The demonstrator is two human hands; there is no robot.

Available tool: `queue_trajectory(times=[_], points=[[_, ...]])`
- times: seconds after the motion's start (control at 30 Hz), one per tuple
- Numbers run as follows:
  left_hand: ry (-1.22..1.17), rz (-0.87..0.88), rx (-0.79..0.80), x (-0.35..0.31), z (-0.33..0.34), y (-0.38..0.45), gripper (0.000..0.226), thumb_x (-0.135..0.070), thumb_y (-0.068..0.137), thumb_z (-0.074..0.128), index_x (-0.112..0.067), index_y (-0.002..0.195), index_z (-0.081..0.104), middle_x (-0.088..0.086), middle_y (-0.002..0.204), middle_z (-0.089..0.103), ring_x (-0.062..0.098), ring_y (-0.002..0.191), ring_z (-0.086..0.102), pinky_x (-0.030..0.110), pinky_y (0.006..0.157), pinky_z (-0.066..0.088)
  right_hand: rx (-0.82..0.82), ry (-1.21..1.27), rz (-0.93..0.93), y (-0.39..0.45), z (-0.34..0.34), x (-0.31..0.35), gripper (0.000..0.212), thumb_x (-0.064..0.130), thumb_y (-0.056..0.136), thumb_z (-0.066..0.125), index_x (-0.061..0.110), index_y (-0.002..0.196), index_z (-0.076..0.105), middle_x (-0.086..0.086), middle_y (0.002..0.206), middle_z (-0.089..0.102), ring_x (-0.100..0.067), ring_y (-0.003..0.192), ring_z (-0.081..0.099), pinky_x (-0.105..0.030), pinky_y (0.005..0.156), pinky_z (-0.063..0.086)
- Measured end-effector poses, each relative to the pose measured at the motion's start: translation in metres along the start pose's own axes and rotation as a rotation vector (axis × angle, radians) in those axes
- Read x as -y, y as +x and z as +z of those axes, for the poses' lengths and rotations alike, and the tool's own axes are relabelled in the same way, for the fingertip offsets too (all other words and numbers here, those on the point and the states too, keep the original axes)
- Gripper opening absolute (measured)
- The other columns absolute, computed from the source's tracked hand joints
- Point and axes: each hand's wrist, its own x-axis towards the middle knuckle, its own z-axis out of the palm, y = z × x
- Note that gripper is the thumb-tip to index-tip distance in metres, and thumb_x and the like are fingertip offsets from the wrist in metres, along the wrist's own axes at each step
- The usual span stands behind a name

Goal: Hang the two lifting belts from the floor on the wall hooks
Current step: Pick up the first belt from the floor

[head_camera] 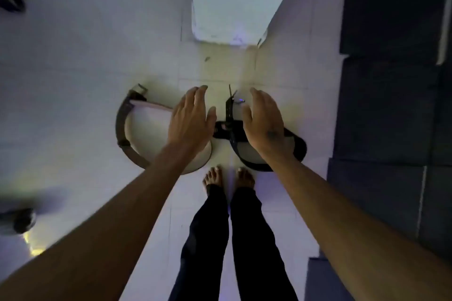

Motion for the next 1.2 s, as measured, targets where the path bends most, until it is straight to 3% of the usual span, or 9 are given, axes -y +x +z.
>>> queue_trajectory(times=[0.3, 0.57, 0.67, 0.73, 0.8, 0.9, 0.97, 1.07, 1.2], points=[[-0.132, -0.211, 0.213, 0.091, 0.203, 0.049, 0.052, -0.008, 0.101, 0.043, -0.009, 0.151, 0.033, 0.016, 0.154, 0.040, 0.033, 0.138, 0.045, 0.042, 0.112, 0.039, 0.127, 0.213, 0.470, 0.076, 0.234, -0.082, 0.041, 0.030, 0.099, 0.048, 0.008, 0.133, 0.051, -0.014, 0.129, 0.059, -0.030, 0.119, 0.055, -0.035, 0.095, 0.044], [-0.214, -0.254, 0.239, 0.116, 0.230, 0.055, 0.044, -0.026, 0.106, 0.039, -0.013, 0.148, 0.039, 0.010, 0.149, 0.050, 0.028, 0.133, 0.051, 0.041, 0.108, 0.041, 0.097, 0.290, 0.536, 0.097, 0.280, -0.100, 0.030, 0.014, 0.093, 0.061, 0.009, 0.123, 0.062, -0.011, 0.119, 0.069, -0.028, 0.109, 0.066, -0.037, 0.091, 0.056], [-0.381, -0.379, 0.252, 0.097, 0.191, 0.050, 0.037, -0.031, 0.107, 0.039, -0.017, 0.139, 0.052, 0.004, 0.137, 0.061, 0.023, 0.126, 0.056, 0.032, 0.102, 0.041, 0.153, 0.350, 0.521, 0.075, 0.232, -0.091, 0.024, 0.013, 0.091, 0.064, 0.013, 0.115, 0.067, -0.008, 0.113, 0.073, -0.027, 0.106, 0.068, -0.034, 0.090, 0.055], [-0.571, -0.477, 0.276, 0.071, 0.151, 0.044, 0.030, -0.035, 0.107, 0.041, -0.020, 0.124, 0.060, -0.001, 0.115, 0.066, 0.015, 0.108, 0.057, 0.014, 0.087, 0.040, 0.189, 0.424, 0.440, 0.048, 0.179, -0.081, 0.021, 0.018, 0.088, 0.066, 0.012, 0.108, 0.067, -0.010, 0.105, 0.074, -0.028, 0.100, 0.069, -0.041, 0.089, 0.056], [-0.805, -0.531, 0.305, 0.036, 0.102, 0.034, 0.044, -0.038, 0.105, 0.045, -0.002, 0.121, 0.063, 0.013, 0.108, 0.069, 0.006, 0.088, 0.058, -0.001, 0.069, 0.038, 0.201, 0.503, 0.313, 0.017, 0.112, -0.067, 0.026, 0.024, 0.084, 0.065, 0.010, 0.105, 0.067, -0.011, 0.099, 0.074, -0.029, 0.094, 0.069, -0.046, 0.083, 0.056], [-1.021, -0.509, 0.355, -0.022, 0.022, 0.013, 0.034, -0.034, 0.101, 0.055, -0.004, 0.107, 0.071, 0.005, 0.091, 0.075, 0.000, 0.076, 0.070, 0.010, 0.072, 0.053, 0.256, 0.561, 0.224, -0.031, -0.001, -0.040, 0.035, 0.029, 0.084, 0.060, 0.009, 0.112, 0.065, -0.007, 0.101, 0.072, -0.025, 0.096, 0.068, -0.038, 0.084, 0.053], [-1.070, -0.457, 0.380, -0.067, -0.038, -0.007, 0.025, -0.026, 0.096, 0.065, -0.009, 0.114, 0.070, 0.001, 0.096, 0.074, -0.001, 0.078, 0.072, 0.016, 0.072, 0.056, 0.273, 0.553, 0.194, -0.063, -0.077, -0.020, 0.040, 0.030, 0.085, 0.058, 0.007, 0.117, 0.063, -0.002, 0.101, 0.068, -0.023, 0.097, 0.066, -0.030, 0.081, 0.052], [-1.086, -0.299, 0.330, -0.137, -0.121, -0.041, 0.040, -0.008, 0.090, 0.072, -0.006, 0.129, 0.063, -0.001, 0.106, 0.071, -0.002, 0.082, 0.072, 0.013, 0.072, 0.056, 0.199, 0.542, 0.188, -0.101, -0.178, 0.000, 0.042, 0.029, 0.085, 0.060, 0.002, 0.118, 0.063, -0.002, 0.100, 0.064, -0.021, 0.095, 0.064, -0.013, 0.071, 0.046], [-1.042, -0.074, 0.197, -0.210, -0.201, -0.083, 0.063, 0.009, 0.083, 0.073, -0.011, 0.138, 0.050, 0.000, 0.123, 0.064, 0.000, 0.097, 0.071, 0.021, 0.089, 0.057, 0.089, 0.582, 0.149, -0.141, -0.279, 0.028, 0.038, 0.022, 0.085, 0.063, 0.003, 0.118, 0.062, -0.002, 0.101, 0.065, -0.022, 0.096, 0.065, -0.027, 0.078, 0.047]])
